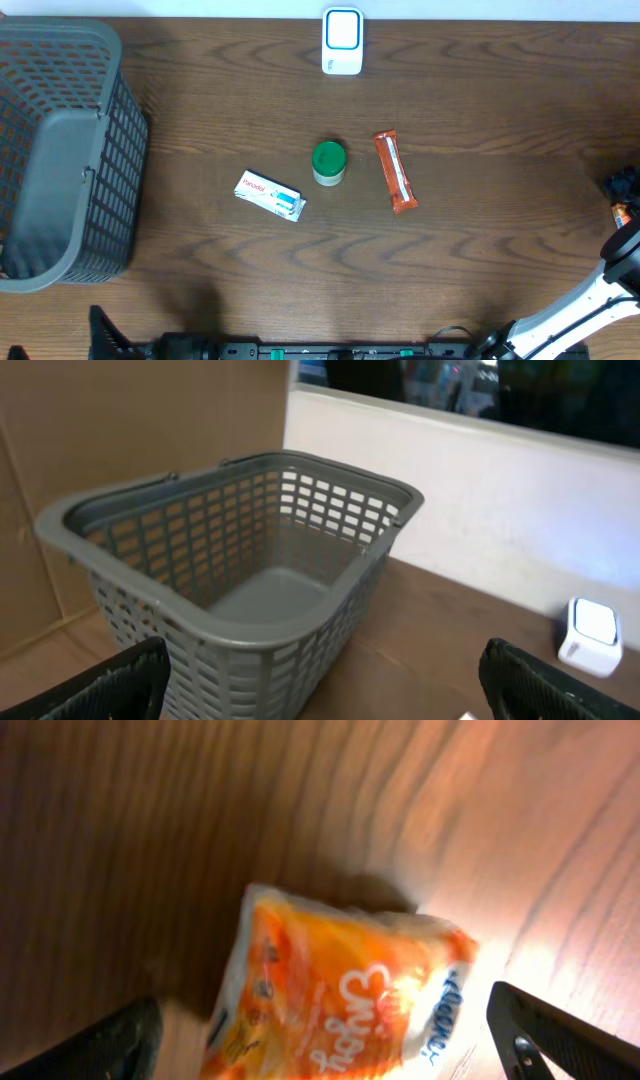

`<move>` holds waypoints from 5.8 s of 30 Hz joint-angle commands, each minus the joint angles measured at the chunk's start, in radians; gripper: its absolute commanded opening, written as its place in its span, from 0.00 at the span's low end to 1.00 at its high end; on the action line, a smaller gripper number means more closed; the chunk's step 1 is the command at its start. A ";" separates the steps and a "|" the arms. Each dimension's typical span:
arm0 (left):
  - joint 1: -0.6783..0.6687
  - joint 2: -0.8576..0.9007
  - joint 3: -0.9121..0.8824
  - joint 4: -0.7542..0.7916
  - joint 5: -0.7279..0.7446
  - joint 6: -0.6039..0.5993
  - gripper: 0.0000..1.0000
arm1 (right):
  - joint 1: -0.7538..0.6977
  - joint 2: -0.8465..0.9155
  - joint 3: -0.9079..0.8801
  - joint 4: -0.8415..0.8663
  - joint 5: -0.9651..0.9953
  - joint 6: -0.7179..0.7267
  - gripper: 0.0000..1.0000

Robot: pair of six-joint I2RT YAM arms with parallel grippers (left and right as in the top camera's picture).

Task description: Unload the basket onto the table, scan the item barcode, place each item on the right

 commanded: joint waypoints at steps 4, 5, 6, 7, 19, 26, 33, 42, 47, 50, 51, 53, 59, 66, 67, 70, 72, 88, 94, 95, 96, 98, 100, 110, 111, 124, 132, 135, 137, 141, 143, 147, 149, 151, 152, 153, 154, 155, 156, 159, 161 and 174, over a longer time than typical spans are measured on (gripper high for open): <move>0.003 -0.006 -0.013 -0.004 0.182 0.270 0.99 | 0.078 -0.118 0.125 -0.072 -0.275 -0.090 0.99; 0.003 -0.006 -0.018 -0.011 0.180 0.281 0.99 | 0.105 -0.143 0.126 -0.076 -0.298 -0.104 0.99; 0.003 -0.006 -0.024 -0.024 0.177 0.291 0.99 | 0.135 -0.167 0.126 -0.083 -0.333 -0.125 0.99; 0.003 -0.006 -0.031 -0.037 0.171 0.299 0.99 | 0.167 -0.190 0.126 -0.098 -0.386 -0.148 0.99; 0.003 -0.006 -0.177 -0.098 0.152 0.302 0.99 | 0.655 -0.177 0.063 -0.283 -0.841 -0.312 0.99; 0.003 -0.006 -0.180 -0.098 0.152 0.302 0.99 | 0.814 -0.143 -0.040 -0.153 -0.867 -0.316 0.99; 0.003 -0.006 -0.180 -0.099 0.152 0.302 0.99 | 0.823 -0.136 -0.230 0.029 -0.864 -0.312 0.98; 0.003 -0.006 -0.180 -0.099 0.153 0.302 0.99 | 0.824 -0.132 -0.491 0.234 -0.885 -0.303 0.94; 0.003 -0.006 -0.180 -0.099 0.153 0.302 0.99 | 0.823 -0.132 -0.607 0.328 -0.854 -0.300 0.82; 0.003 -0.006 -0.180 -0.099 0.153 0.302 0.99 | 0.823 -0.132 -0.653 0.357 -0.814 -0.291 0.80; 0.003 -0.006 -0.180 -0.099 0.153 0.302 0.99 | 0.822 -0.132 -0.655 0.360 -0.814 -0.285 0.77; 0.003 -0.008 -0.180 -0.099 0.153 0.302 0.99 | 0.822 -0.132 -0.658 0.359 -0.777 -0.284 0.70; 0.003 -0.023 -0.180 -0.100 0.153 0.302 0.99 | 0.822 -0.085 -0.663 0.369 -0.685 -0.190 0.01; 0.003 -0.028 -0.178 -0.123 0.153 0.302 0.99 | 0.835 -0.079 -0.651 0.427 -0.677 -0.148 0.01; 0.003 -0.028 -0.178 -0.127 0.153 0.302 0.99 | 0.835 -0.087 -0.640 0.413 -0.682 -0.164 0.01; 0.003 -0.028 -0.178 -0.137 0.153 0.302 0.99 | 0.835 -0.138 -0.595 0.330 -0.734 -0.238 0.01; 0.003 -0.028 -0.178 -0.141 0.153 0.302 0.99 | 0.835 -0.202 -0.558 0.251 -0.757 -0.299 0.01; 0.003 -0.028 -0.178 -0.140 0.153 0.302 0.99 | 0.835 -0.803 -0.478 -0.060 -0.875 -0.567 0.01; 0.003 -0.028 -0.178 -0.140 0.153 0.302 0.99 | 0.835 -0.784 -0.480 -0.092 -0.776 -0.476 0.49; 0.003 -0.028 -0.178 -0.140 0.153 0.302 0.99 | 0.835 -0.774 -0.482 -0.106 -0.773 -0.476 0.71; 0.003 -0.028 -0.178 -0.140 0.153 0.302 0.99 | 0.835 -0.759 -0.484 -0.129 -0.773 -0.476 0.96; 0.003 -0.028 -0.178 -0.140 0.153 0.302 0.99 | 0.838 -0.739 -0.495 -0.149 -0.770 -0.476 0.99; 0.003 -0.028 -0.178 -0.139 0.153 0.302 0.99 | 0.843 -0.718 -0.526 -0.146 -0.756 -0.463 0.99; 0.003 -0.028 -0.178 -0.129 0.153 0.302 0.99 | 0.912 -0.577 -0.747 0.036 -0.750 -0.304 0.92; 0.003 -0.028 -0.178 -0.129 0.153 0.302 0.99 | 0.920 -0.569 -0.756 0.058 -0.750 -0.286 0.93; 0.003 -0.028 -0.178 -0.129 0.153 0.302 0.99 | 1.044 -0.543 -0.848 0.200 -0.489 -0.082 0.94; 0.003 -0.028 -0.178 -0.138 0.153 0.302 0.99 | 1.096 -0.540 -0.885 0.256 -0.415 -0.029 0.53; 0.003 -0.028 -0.178 -0.146 0.153 0.302 0.99 | 1.096 -0.540 -0.890 0.240 -0.421 -0.011 0.14; 0.003 -0.028 -0.178 -0.152 0.153 0.302 0.99 | 1.097 -0.540 -0.890 0.240 -0.442 -0.012 0.01; 0.003 -0.028 -0.178 -0.156 0.153 0.302 0.99 | 1.097 -0.544 -0.867 0.246 -0.448 -0.041 0.01; 0.003 -0.028 -0.178 -0.156 0.153 0.302 0.99 | 1.096 -0.557 -0.841 0.245 -0.448 -0.081 0.01; 0.003 -0.028 -0.178 -0.156 0.153 0.302 0.99 | 1.097 -0.599 -0.738 0.183 -0.531 -0.287 0.01; 0.003 -0.028 -0.178 -0.156 0.153 0.302 0.99 | 1.097 -0.616 -0.621 0.074 -0.590 -0.445 0.01; 0.003 -0.028 -0.178 -0.156 0.153 0.302 0.99 | 1.097 -0.617 -0.535 -0.007 -0.618 -0.528 0.01; 0.003 -0.028 -0.178 -0.156 0.153 0.302 0.99 | 1.097 -0.617 -0.500 -0.038 -0.631 -0.560 0.01; 0.003 -0.028 -0.178 -0.156 0.153 0.302 0.99 | 1.098 -0.617 -0.468 -0.066 -0.646 -0.594 0.01; 0.003 -0.028 -0.178 -0.156 0.153 0.302 0.99 | 1.098 -0.617 -0.429 -0.101 -0.671 -0.638 0.01; 0.003 -0.028 -0.178 -0.156 0.153 0.302 0.99 | 1.098 -0.617 -0.409 -0.122 -0.685 -0.660 0.01; 0.003 -0.028 -0.178 -0.156 0.153 0.302 0.99 | 1.098 -0.617 -0.381 -0.150 -0.698 -0.683 0.01; 0.003 -0.028 -0.178 -0.156 0.153 0.302 0.99 | 1.098 -0.617 -0.319 -0.204 -0.705 -0.709 0.01; 0.003 -0.028 -0.178 -0.156 0.153 0.302 0.99 | 1.098 -0.617 -0.283 -0.227 -0.721 -0.727 0.01; 0.003 -0.028 -0.178 -0.156 0.153 0.302 0.99 | 1.119 -0.617 -0.236 -0.229 -0.697 -0.763 0.01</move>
